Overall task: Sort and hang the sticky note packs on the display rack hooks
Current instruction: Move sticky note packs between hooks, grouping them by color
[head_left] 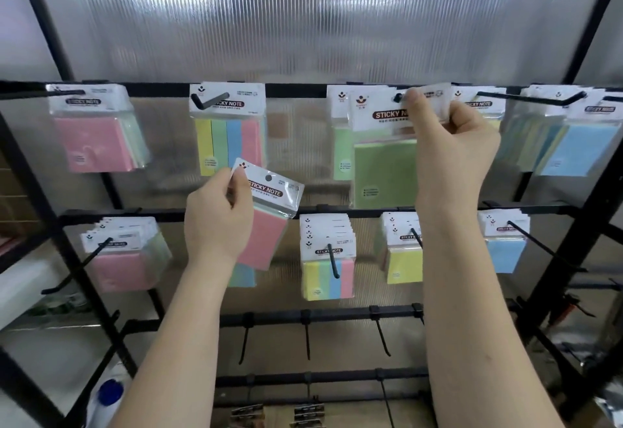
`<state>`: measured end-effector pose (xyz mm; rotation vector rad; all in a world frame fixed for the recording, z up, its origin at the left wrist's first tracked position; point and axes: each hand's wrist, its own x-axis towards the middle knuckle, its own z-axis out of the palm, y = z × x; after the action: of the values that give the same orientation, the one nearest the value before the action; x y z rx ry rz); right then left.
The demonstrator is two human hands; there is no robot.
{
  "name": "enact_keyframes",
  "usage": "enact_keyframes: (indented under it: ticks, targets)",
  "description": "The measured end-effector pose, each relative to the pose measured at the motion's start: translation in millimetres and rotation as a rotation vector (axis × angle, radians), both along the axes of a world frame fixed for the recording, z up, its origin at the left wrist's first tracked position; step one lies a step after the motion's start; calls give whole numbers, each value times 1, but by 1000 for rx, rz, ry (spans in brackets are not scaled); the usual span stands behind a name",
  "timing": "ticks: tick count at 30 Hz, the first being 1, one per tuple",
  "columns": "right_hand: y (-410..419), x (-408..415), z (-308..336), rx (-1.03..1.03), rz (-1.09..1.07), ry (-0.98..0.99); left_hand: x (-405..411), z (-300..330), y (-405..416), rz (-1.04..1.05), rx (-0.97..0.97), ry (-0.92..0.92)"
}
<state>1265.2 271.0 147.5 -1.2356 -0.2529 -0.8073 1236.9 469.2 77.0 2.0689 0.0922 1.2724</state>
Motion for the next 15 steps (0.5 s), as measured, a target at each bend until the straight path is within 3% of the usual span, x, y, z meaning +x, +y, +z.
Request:
enact_keyframes:
  ticks: [15]
  targets:
    - [18,51,-4,-14,1,92,-6,-1,0,45,-24,39]
